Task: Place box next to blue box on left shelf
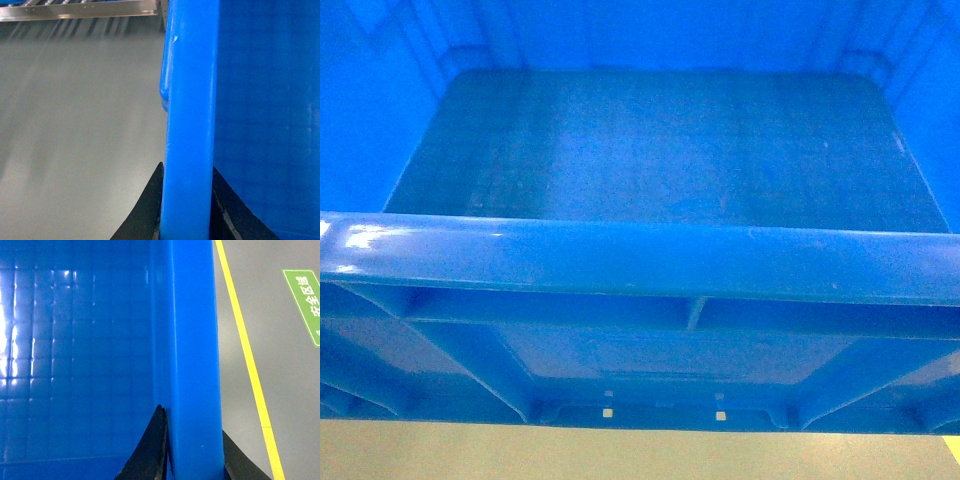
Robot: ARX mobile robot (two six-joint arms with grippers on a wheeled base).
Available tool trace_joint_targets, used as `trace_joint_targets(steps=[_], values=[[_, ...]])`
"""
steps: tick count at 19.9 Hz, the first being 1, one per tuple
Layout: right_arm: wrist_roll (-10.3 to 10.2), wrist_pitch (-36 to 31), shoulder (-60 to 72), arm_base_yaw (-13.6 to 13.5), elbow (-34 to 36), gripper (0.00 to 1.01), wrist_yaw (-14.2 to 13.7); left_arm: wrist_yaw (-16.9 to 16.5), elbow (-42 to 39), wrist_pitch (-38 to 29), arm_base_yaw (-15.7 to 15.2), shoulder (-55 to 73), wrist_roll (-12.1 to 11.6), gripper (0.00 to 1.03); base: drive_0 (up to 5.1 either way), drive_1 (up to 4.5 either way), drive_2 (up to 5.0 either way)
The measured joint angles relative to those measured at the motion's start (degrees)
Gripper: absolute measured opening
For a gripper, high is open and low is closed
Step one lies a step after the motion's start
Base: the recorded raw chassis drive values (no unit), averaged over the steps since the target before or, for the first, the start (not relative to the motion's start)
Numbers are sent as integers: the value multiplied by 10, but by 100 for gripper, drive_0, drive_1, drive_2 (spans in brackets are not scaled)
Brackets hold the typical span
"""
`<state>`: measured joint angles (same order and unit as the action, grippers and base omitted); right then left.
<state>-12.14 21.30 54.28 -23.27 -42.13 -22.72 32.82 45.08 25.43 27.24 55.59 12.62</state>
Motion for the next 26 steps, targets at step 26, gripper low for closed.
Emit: trace_joint_targets(steps=[26], values=[[0, -2, 1, 0, 0, 11, 0, 0, 0, -1, 0, 0, 0, 13, -1, 399, -401]])
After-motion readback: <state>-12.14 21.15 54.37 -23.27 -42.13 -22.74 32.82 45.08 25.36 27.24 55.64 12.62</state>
